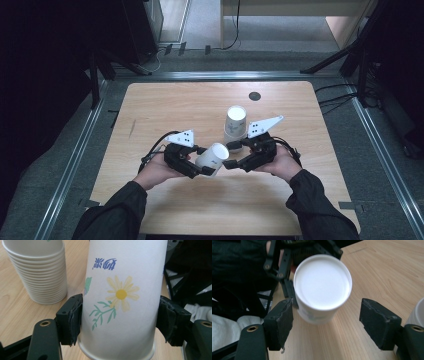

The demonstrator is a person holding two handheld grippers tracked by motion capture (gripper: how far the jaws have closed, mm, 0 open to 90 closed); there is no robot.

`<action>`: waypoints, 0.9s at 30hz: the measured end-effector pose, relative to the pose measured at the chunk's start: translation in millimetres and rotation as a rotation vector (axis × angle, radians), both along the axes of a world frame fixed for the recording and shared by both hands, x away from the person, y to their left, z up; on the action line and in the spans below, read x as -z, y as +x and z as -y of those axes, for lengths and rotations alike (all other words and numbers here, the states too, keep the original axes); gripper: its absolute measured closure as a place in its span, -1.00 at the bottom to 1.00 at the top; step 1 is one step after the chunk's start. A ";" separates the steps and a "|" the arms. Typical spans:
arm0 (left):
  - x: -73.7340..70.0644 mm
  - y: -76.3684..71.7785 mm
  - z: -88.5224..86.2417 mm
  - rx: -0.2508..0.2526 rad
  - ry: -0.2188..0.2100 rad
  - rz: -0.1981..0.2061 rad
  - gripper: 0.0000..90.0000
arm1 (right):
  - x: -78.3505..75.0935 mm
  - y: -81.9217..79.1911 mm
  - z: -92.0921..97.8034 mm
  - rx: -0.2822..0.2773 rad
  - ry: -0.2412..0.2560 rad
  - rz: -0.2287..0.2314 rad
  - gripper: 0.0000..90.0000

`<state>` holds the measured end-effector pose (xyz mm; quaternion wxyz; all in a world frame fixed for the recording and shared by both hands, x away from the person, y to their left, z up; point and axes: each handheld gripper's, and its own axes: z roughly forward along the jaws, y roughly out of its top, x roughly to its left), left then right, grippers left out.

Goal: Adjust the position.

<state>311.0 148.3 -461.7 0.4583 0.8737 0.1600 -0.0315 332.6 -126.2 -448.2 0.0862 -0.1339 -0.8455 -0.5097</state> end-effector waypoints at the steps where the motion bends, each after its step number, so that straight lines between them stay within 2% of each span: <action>1: -3.2 0.8 -0.3 0.005 0.015 0.004 -0.36 | 1.1 -0.8 1.6 0.003 -0.006 0.000 -0.39; 3: -6.2 1.7 -0.8 0.009 0.028 0.002 -0.36 | 2.1 -1.1 3.1 0.004 -0.016 0.002 -0.39; 4: -11.5 4.5 -0.9 0.018 0.062 -0.003 -0.36 | 3.9 -1.7 6.0 0.012 -0.019 0.004 -0.39; 5: -11.5 4.5 -0.9 0.018 0.062 -0.003 -0.36 | 3.9 -1.7 6.0 0.012 -0.019 0.004 -0.39; 6: -16.3 6.8 0.0 0.030 0.103 -0.010 -0.36 | 5.3 -2.9 8.4 0.021 -0.019 0.005 -0.38; 9: -25.0 10.2 3.0 0.060 0.176 -0.007 -0.36 | 7.7 -5.0 10.5 0.030 -0.024 0.012 -0.38; 10: -25.0 10.2 3.0 0.060 0.176 -0.007 -0.36 | 7.7 -5.0 10.5 0.030 -0.024 0.012 -0.38; 11: -31.6 12.7 5.1 0.077 0.220 -0.011 -0.36 | 9.5 -7.0 11.0 0.033 -0.026 0.018 -0.37; 14: -39.5 15.9 9.6 0.099 0.292 -0.016 -0.36 | 10.3 -8.4 9.6 0.033 -0.027 0.022 -0.37; 15: -39.5 15.9 9.6 0.099 0.292 -0.016 -0.36 | 10.5 -8.6 8.8 0.035 -0.024 0.028 -0.37; 16: -42.6 16.5 13.3 0.109 0.339 -0.009 -0.36 | 10.7 -8.7 7.8 0.032 -0.024 0.025 -0.37; 17: -42.6 16.5 13.3 0.109 0.339 -0.009 -0.36 | 10.7 -8.7 7.8 0.032 -0.024 0.025 -0.37; 18: -45.1 17.7 16.8 0.123 0.386 -0.007 -0.36 | 11.7 -9.1 5.8 0.029 -0.025 0.029 -0.37; 20: -47.7 19.0 20.2 0.137 0.437 0.004 -0.36 | 13.0 -9.4 4.1 0.024 -0.032 0.030 -0.37; 21: -47.7 19.0 20.2 0.137 0.437 0.004 -0.36 | 13.8 -9.1 3.2 0.022 -0.032 0.036 -0.37; 23: -52.5 20.0 25.1 0.155 0.497 0.012 -0.36 | 14.7 -9.1 1.4 0.018 -0.026 0.040 -0.37; 26: -55.2 19.9 28.2 0.163 0.528 0.015 -0.36 | 14.3 -9.0 -1.0 0.021 -0.012 0.043 -0.37; 27: -57.6 19.6 31.0 0.179 0.575 0.024 -0.36 | 14.1 -9.2 -1.9 0.024 -0.005 0.049 -0.37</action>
